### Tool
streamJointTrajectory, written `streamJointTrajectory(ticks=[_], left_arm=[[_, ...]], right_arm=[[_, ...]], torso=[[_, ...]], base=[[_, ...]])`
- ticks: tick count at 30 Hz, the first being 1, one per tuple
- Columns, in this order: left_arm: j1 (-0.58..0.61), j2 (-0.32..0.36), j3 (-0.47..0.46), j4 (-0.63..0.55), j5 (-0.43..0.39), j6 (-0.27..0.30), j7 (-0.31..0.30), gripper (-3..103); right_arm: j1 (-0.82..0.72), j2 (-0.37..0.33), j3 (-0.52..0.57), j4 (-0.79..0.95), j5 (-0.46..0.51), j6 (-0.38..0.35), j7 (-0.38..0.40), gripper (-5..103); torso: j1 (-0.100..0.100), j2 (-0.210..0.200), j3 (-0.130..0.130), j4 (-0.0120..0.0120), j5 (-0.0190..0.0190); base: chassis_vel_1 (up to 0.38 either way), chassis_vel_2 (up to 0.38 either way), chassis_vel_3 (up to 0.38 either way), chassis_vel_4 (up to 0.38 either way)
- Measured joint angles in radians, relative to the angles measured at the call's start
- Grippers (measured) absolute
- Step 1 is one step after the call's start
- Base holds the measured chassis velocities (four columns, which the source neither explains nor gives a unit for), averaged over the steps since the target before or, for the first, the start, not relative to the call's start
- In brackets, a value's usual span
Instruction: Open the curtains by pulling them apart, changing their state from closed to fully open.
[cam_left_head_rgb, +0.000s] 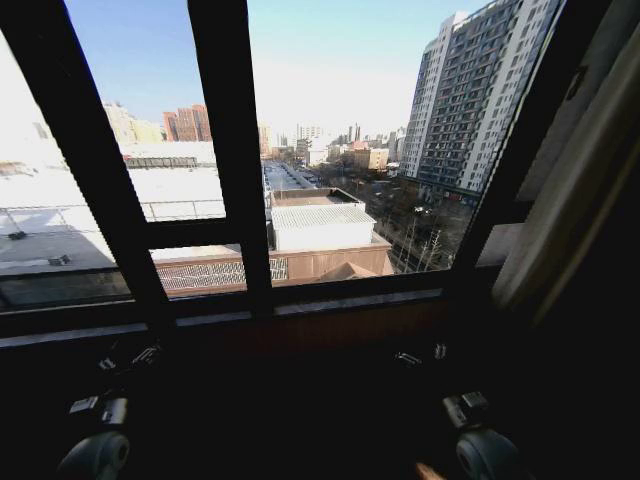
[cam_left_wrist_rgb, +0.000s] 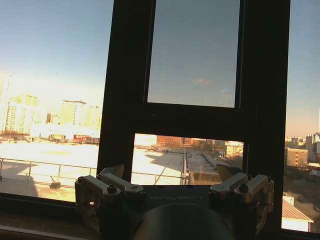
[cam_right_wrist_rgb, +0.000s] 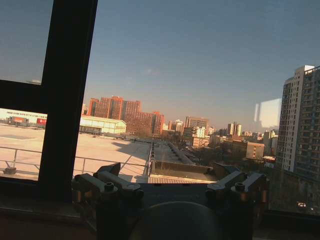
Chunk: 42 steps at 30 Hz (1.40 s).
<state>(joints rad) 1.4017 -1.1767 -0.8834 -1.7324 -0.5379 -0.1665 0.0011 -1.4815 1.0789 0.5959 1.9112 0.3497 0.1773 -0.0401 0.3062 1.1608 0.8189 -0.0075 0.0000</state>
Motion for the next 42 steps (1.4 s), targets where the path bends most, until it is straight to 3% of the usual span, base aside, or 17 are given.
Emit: streamJointTrajectory(ticks=[42], left_arm=[[0.0, 0.0, 0.0, 0.0, 0.0, 0.0, 0.0, 100]], right_arm=[[0.0, 0.0, 0.0, 0.0, 0.0, 0.0, 0.0, 100]], torso=[[0.0, 0.0, 0.0, 0.0, -0.0001]], base=[[0.056, -0.015, -0.053, 0.019]])
